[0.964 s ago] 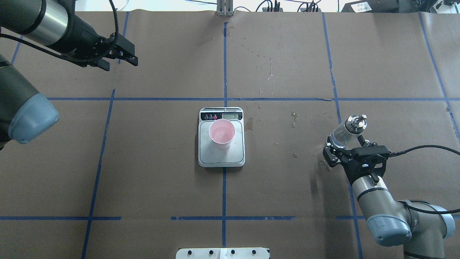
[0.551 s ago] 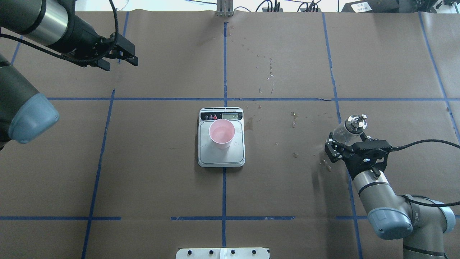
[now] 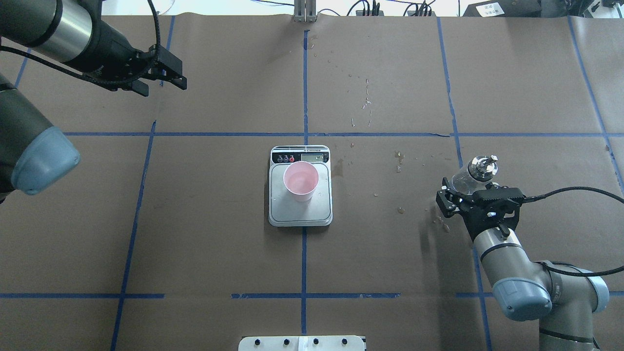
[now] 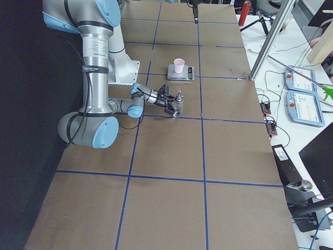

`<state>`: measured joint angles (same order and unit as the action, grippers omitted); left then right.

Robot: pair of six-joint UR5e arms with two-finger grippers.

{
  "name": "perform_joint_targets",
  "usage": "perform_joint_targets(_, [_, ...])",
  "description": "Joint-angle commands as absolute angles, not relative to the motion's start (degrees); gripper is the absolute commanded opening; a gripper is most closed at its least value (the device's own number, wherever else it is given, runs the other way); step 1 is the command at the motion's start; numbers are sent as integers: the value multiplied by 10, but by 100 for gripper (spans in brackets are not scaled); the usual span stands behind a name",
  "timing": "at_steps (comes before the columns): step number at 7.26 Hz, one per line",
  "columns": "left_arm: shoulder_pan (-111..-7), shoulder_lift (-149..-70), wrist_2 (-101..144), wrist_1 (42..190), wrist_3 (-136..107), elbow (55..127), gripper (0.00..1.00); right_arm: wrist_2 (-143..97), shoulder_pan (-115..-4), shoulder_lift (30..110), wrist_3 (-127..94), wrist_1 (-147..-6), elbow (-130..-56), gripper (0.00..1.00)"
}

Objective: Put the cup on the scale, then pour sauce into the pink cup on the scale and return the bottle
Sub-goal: 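Lift the glass bottle with the right gripper and move it toward the scale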

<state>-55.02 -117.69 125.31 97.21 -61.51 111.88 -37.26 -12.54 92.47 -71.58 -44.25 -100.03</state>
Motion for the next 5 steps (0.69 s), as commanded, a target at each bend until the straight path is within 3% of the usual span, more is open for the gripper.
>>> perform_joint_targets(1, [-550, -1177, 1253, 972, -614, 1119, 84, -373, -126, 924, -716, -441, -998, 92])
perform_joint_targets(4, [-550, -1177, 1253, 972, -615, 1119, 84, -373, -129, 925, -673, -381, -990, 2])
perform_joint_targets(5, [-550, -1177, 1253, 972, -615, 1119, 84, -373, -131, 923, -637, -344, -991, 0])
